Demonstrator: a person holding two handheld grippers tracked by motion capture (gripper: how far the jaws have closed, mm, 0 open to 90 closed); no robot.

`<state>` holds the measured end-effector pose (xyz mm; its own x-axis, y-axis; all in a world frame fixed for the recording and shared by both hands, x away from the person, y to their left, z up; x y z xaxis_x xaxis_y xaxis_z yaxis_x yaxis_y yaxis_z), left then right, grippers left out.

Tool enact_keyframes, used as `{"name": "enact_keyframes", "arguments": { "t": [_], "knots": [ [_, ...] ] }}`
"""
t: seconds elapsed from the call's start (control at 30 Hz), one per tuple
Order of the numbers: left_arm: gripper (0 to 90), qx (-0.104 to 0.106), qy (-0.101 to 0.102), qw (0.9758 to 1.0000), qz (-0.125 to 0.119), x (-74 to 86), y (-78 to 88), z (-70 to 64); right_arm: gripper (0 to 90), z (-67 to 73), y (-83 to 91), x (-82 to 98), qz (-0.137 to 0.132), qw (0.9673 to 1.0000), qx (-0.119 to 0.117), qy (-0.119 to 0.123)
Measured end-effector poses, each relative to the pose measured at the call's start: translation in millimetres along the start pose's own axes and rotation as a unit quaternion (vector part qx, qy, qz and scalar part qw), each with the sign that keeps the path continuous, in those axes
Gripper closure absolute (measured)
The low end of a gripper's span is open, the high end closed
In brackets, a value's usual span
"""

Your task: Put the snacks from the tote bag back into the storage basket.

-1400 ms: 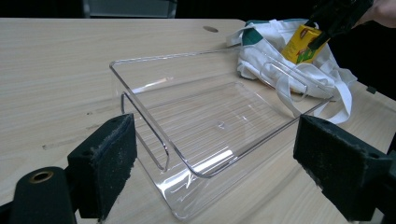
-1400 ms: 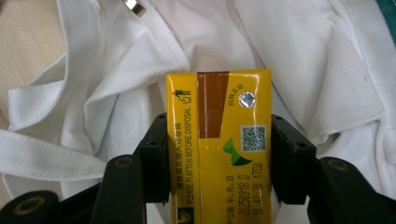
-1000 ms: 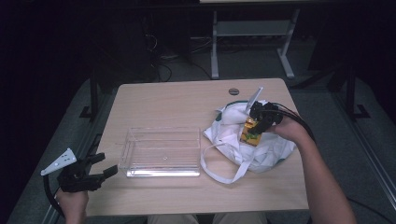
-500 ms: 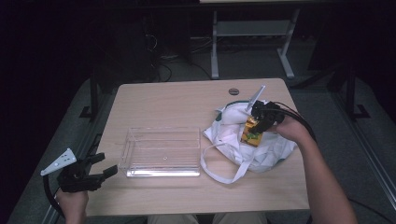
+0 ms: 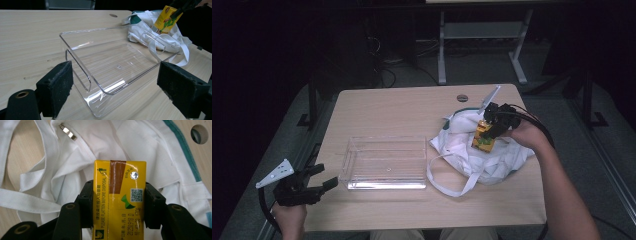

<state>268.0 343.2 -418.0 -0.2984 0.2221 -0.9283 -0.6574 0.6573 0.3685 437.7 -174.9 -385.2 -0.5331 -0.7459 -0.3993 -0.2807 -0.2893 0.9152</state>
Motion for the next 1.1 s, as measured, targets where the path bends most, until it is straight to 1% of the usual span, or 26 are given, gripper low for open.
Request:
{"name": "enact_keyframes", "arguments": {
  "t": [0.07,0.23,0.37,0.5,0.6,0.77,1.1],
  "knots": [
    [13.0,0.000,-0.001,1.0000,0.000,0.0,0.1,0.2,51.9,-0.1,4.1,-0.8,-0.002,1.0000,-0.002,-0.001],
    [13.0,-0.001,0.000,1.0000,0.002,0.3,0.1,0.5,51.9,1.1,14.2,-3.6,-0.003,1.0000,0.004,0.003],
    [13.1,-0.001,-0.001,1.0000,0.002,0.3,0.0,0.4,51.9,1.9,23.0,-5.5,-0.009,0.9999,0.004,0.003],
    [13.0,-0.004,-0.002,1.0000,0.004,0.2,-0.4,0.2,51.9,4.8,31.4,-7.9,-0.010,0.9999,0.006,0.007],
    [13.0,-0.005,-0.002,1.0000,0.003,-0.1,-0.8,-0.2,51.9,6.4,36.8,-9.3,-0.016,0.9998,0.004,0.008],
    [13.0,-0.007,-0.003,1.0000,0.003,-0.1,-0.7,-0.2,51.9,9.4,41.7,-11.1,-0.016,0.9998,0.004,0.013],
    [13.0,-0.009,-0.004,1.0000,0.002,-0.4,-0.5,-0.1,51.9,17.9,48.7,-18.0,-0.020,0.9996,-0.004,0.022]
  ]
}}
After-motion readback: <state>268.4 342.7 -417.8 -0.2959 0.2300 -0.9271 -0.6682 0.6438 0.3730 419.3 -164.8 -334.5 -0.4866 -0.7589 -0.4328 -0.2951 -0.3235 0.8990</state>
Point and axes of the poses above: each handheld gripper's, and its own axes: y roughly backward along the jaws, x roughly out of its underside, z roughly to its left, the point moved 5 cm from there along -y, roughly forward along the jaws, and after that the axes turned 12 degrees about -y, right-handed, at the moved point
